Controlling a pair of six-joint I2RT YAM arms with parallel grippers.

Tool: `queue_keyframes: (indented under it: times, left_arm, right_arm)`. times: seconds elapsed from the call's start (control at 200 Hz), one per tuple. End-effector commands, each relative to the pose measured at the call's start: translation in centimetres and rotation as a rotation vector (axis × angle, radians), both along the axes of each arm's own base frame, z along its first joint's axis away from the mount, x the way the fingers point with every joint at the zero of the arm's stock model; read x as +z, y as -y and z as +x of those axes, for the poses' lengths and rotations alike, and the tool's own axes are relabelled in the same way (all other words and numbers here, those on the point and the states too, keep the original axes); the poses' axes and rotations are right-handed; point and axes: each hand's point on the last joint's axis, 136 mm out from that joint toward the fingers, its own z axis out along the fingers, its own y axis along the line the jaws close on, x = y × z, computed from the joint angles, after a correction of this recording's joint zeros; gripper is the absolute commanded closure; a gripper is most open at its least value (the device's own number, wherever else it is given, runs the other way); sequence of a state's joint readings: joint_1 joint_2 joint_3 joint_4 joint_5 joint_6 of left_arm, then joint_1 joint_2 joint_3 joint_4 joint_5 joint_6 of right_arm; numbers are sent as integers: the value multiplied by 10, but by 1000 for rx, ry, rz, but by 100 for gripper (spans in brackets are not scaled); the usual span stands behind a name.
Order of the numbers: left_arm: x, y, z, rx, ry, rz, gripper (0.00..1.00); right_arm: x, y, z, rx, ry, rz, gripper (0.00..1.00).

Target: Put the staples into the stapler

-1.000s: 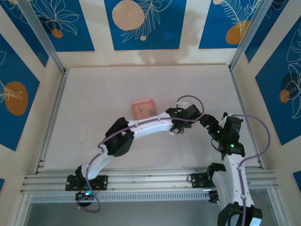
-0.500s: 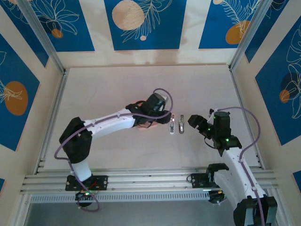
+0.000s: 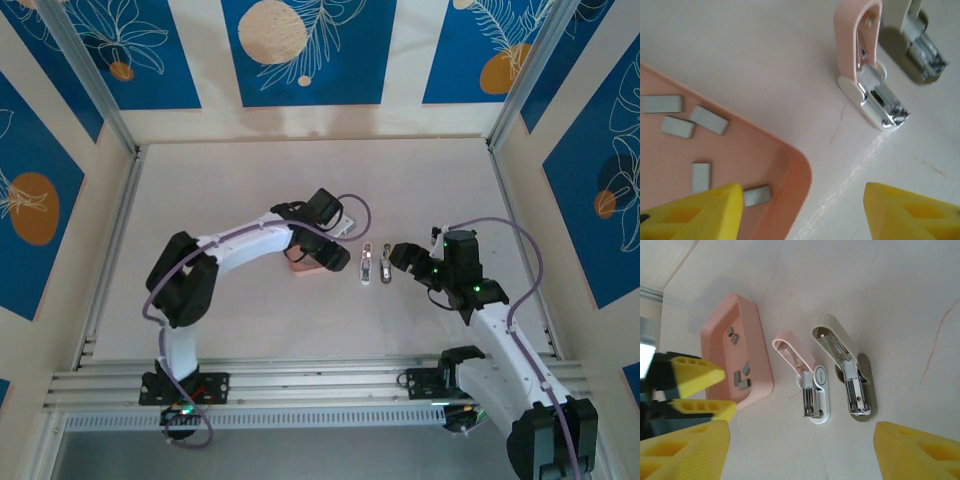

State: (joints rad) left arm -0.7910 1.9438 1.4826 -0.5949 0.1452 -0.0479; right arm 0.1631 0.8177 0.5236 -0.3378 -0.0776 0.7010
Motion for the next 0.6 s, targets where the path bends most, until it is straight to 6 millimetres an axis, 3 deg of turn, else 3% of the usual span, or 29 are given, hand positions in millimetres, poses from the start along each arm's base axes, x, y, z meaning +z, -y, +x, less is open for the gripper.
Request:
queue_keyframes:
  times: [0.0, 0.14, 0.29, 0.595]
  left_arm:
    - [-13, -1, -15, -89, -99, 22, 36]
    - [-25, -6, -20, -92, -131, 56, 35]
    - [-23, -6, -32, -108, -177, 45, 36]
    - [-17, 0, -75, -142, -256, 31, 37]
  right_arm:
    - [10, -1, 3, 6, 15, -10, 24]
    - [12, -2, 5, 5, 21, -10, 25]
    - [11, -5, 7, 16, 14, -7, 25]
    - [13, -15, 11, 62, 5, -12, 26]
